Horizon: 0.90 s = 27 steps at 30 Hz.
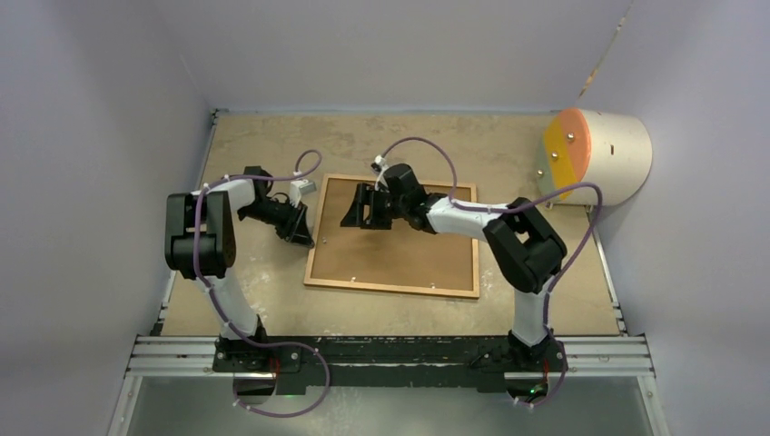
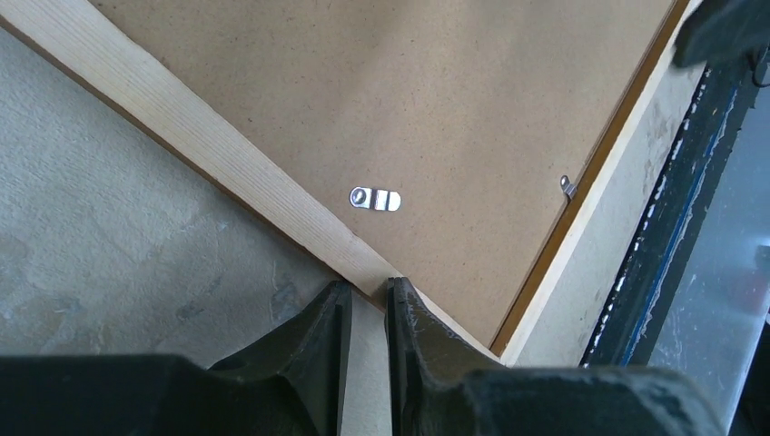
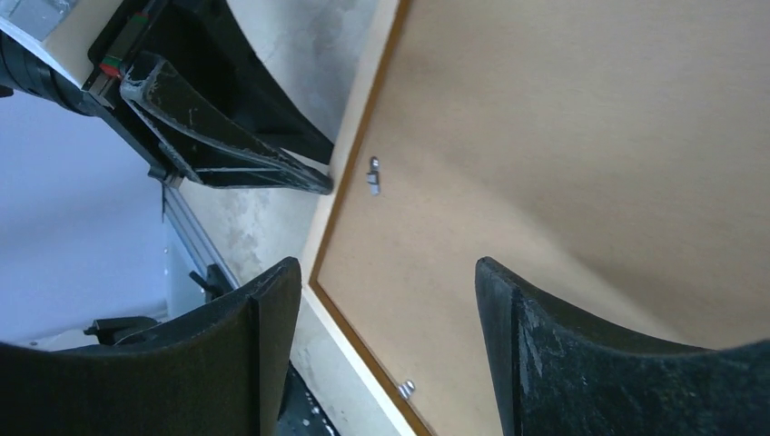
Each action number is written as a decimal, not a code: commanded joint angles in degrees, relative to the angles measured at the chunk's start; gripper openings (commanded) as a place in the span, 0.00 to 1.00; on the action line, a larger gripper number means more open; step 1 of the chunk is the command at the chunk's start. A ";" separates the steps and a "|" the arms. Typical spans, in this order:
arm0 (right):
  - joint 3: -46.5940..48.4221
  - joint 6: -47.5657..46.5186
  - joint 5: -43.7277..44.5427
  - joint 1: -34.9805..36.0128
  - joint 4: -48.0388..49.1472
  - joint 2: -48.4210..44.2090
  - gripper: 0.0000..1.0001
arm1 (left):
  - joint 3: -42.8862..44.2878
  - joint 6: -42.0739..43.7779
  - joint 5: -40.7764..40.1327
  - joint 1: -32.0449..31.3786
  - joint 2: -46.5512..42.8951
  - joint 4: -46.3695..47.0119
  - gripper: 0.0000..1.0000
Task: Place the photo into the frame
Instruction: Install the photo frame at the center of the board.
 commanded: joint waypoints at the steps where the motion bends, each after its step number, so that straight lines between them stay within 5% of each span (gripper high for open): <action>1: 4.46 3.34 -4.02 1.88 5.85 3.29 0.72 | -1.18 1.26 -1.36 -0.45 1.91 2.64 0.18; 27: 14.12 6.68 -5.17 7.88 6.51 16.38 0.63 | -2.84 -1.63 -3.46 -0.45 0.06 6.01 0.06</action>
